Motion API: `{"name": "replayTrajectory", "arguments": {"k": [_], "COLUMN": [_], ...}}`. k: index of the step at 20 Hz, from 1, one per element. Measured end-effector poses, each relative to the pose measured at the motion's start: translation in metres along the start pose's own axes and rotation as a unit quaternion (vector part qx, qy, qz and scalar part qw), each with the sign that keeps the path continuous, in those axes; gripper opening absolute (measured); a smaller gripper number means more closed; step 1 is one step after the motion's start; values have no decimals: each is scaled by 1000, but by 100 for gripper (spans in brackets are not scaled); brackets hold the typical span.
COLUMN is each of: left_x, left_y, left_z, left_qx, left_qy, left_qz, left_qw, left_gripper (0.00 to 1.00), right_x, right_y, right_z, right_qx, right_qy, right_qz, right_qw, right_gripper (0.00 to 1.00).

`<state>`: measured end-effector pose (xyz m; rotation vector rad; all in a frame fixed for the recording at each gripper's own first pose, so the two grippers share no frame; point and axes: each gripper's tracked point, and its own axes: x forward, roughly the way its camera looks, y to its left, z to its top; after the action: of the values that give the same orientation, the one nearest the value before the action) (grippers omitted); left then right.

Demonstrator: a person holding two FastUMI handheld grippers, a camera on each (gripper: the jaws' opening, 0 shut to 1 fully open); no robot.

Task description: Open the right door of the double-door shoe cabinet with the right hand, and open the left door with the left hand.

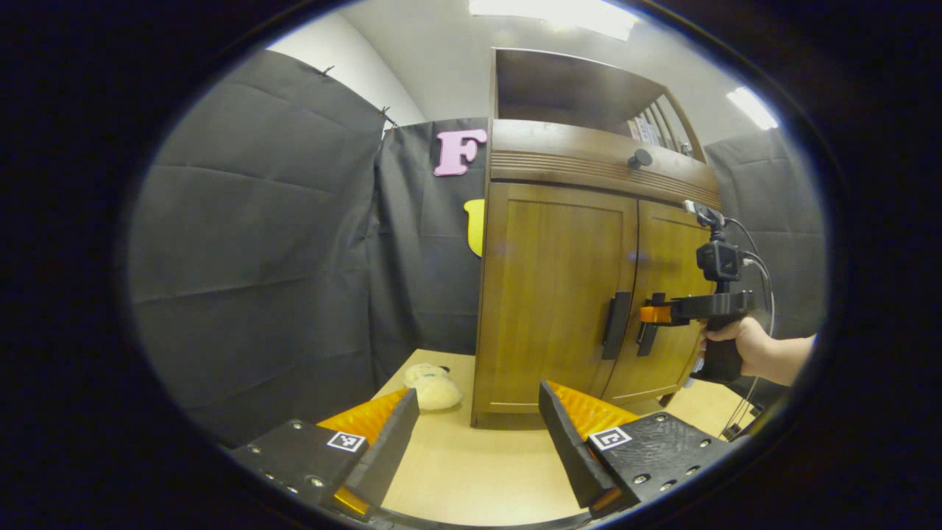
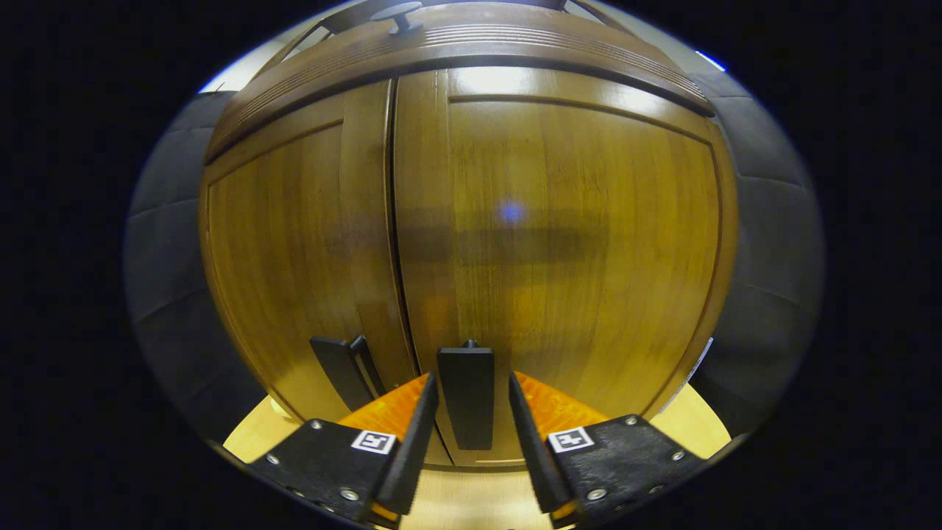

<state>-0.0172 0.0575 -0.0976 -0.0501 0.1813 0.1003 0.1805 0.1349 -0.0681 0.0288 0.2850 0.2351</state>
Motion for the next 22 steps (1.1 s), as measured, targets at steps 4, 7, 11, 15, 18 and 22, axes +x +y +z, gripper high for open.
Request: {"name": "replayTrajectory", "arguments": {"k": [4, 7, 11, 15, 18, 22], "left_x": [-1, -3, -6, -6, -1, 8], "left_y": [-1, -4, -8, -9, -12, -22], "left_z": [-1, 1, 5, 10, 16, 18], "left_qx": [5, 9, 11, 7, 10, 7], "left_qy": [-1, -3, -4, -6, -11, -17], "left_qz": [-2, -8, -15, -29, -40, -60], "left_qw": [1000, 1000, 1000, 1000, 999, 998], "left_gripper": [94, 100, 87, 87, 100, 100], "right_x": [-7, -12, -10, -8, -5, -4], "right_y": [-11, -12, -17, -20, -20, -22], "right_z": [16, 18, 18, 14, 14, 17], "right_qx": [2, 10, 14, 13, 13, 14], "right_qy": [-4, -3, -1, 3, 2, 5], "right_qz": [0, 1, 3, 15, 20, 23], "right_qw": [1000, 1000, 1000, 1000, 1000, 1000], "right_gripper": [36, 29, 29, 29, 29, 28]}}
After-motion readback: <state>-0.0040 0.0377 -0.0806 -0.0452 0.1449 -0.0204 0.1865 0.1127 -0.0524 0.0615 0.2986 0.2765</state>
